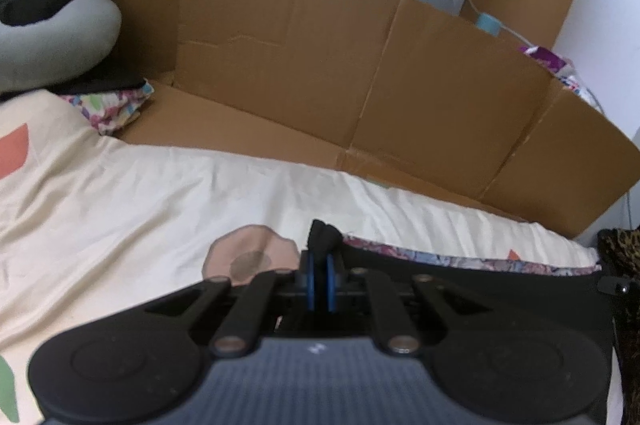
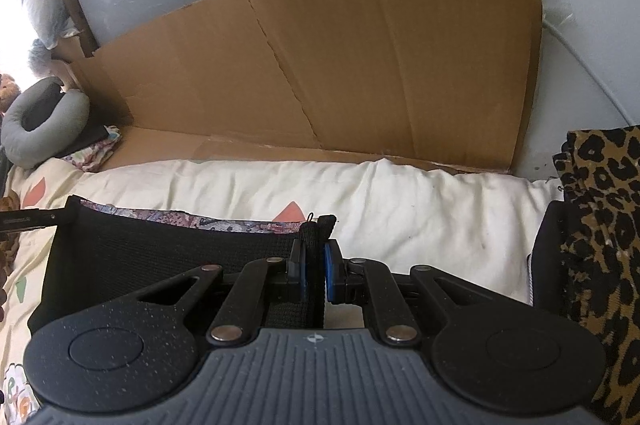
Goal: Fold clothes
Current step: 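Open both tools and release the folded black shorts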
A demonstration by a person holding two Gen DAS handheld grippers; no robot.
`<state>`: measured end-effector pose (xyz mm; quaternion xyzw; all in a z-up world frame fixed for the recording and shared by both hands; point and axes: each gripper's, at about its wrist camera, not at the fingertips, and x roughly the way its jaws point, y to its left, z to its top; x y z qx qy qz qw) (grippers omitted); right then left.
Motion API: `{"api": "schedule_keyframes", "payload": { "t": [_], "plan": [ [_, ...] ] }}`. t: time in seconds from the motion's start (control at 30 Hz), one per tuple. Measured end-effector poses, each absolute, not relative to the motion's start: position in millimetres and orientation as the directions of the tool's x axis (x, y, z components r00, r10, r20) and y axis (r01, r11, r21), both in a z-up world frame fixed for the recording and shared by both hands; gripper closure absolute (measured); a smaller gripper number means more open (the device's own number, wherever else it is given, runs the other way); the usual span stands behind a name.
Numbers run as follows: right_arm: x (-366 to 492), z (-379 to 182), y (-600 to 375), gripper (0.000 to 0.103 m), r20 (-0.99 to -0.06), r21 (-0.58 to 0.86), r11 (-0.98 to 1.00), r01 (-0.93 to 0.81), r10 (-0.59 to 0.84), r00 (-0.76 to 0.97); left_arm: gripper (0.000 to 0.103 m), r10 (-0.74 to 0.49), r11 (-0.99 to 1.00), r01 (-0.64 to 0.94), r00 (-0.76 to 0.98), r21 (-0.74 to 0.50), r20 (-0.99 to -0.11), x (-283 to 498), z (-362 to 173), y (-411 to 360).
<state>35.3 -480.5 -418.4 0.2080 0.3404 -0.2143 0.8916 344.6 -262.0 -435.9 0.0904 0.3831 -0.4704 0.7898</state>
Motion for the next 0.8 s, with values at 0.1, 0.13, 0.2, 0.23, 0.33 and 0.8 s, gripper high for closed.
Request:
{"api": "schedule_keyframes", "payload": {
  "t": [0.1,0.13,0.2,0.23,0.33,0.8],
  "plan": [
    [40,-427,-485,0.095,-0.711,0.228,0.816,0.531,-0.233,0.663,0.097,-0.661,0.547,0.808,0.258,-0.217,-0.705,349,-444,-268],
    [42,-432,-488,0.095,-0.717,0.233,0.811,0.536,-0.229,0.658,0.097,-0.656,0.55,0.806,0.255,-0.219,-0.711,350,-447,-270],
    [46,-440,-492,0.095,-0.73,0.247,0.8,0.547,-0.218,0.648,0.097,-0.645,0.562,0.794,0.247,-0.23,-0.723,353,-454,-272],
    [48,-444,-493,0.095,-0.736,0.251,0.796,0.551,-0.213,0.643,0.097,-0.641,0.57,0.786,0.243,-0.239,-0.728,355,-458,-273],
    [55,-452,-495,0.095,-0.748,0.25,0.791,0.558,-0.208,0.631,0.098,-0.631,0.59,0.768,0.246,-0.25,-0.736,359,-468,-277],
    [50,-473,-518,0.072,-0.779,0.351,0.681,0.643,-0.168,0.604,0.091,-0.579,0.615,0.767,0.281,-0.185,-0.765,358,-466,-284]
  ]
}}
